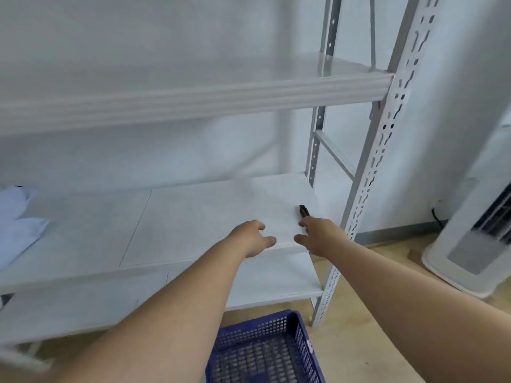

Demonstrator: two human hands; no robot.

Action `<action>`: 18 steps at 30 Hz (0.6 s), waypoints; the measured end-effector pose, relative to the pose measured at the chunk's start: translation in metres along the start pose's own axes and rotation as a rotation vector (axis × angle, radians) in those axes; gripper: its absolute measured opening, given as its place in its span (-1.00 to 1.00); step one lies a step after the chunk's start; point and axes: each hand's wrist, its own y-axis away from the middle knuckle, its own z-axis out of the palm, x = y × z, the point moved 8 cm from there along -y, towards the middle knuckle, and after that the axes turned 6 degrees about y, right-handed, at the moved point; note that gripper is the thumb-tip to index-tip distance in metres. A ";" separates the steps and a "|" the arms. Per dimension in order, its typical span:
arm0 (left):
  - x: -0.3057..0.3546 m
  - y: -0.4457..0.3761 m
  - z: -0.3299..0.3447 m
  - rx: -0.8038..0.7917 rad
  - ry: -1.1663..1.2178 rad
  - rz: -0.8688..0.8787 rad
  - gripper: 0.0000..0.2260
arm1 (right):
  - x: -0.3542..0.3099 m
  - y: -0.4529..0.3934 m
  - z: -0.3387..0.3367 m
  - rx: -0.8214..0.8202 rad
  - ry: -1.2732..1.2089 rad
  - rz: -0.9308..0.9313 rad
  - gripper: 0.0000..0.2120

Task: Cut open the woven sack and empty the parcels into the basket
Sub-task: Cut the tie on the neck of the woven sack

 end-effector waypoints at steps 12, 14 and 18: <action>0.020 -0.108 0.070 -0.029 0.384 -0.111 -0.53 | 0.076 -0.121 0.069 -0.044 -0.192 0.170 -0.43; 0.019 -0.117 0.086 -0.010 0.448 -0.130 -0.57 | 0.083 -0.139 0.074 -0.036 -0.186 0.174 -0.43; 0.006 -0.124 0.115 -0.002 0.465 -0.187 -0.60 | 0.088 -0.165 0.086 -0.070 -0.111 0.207 -0.43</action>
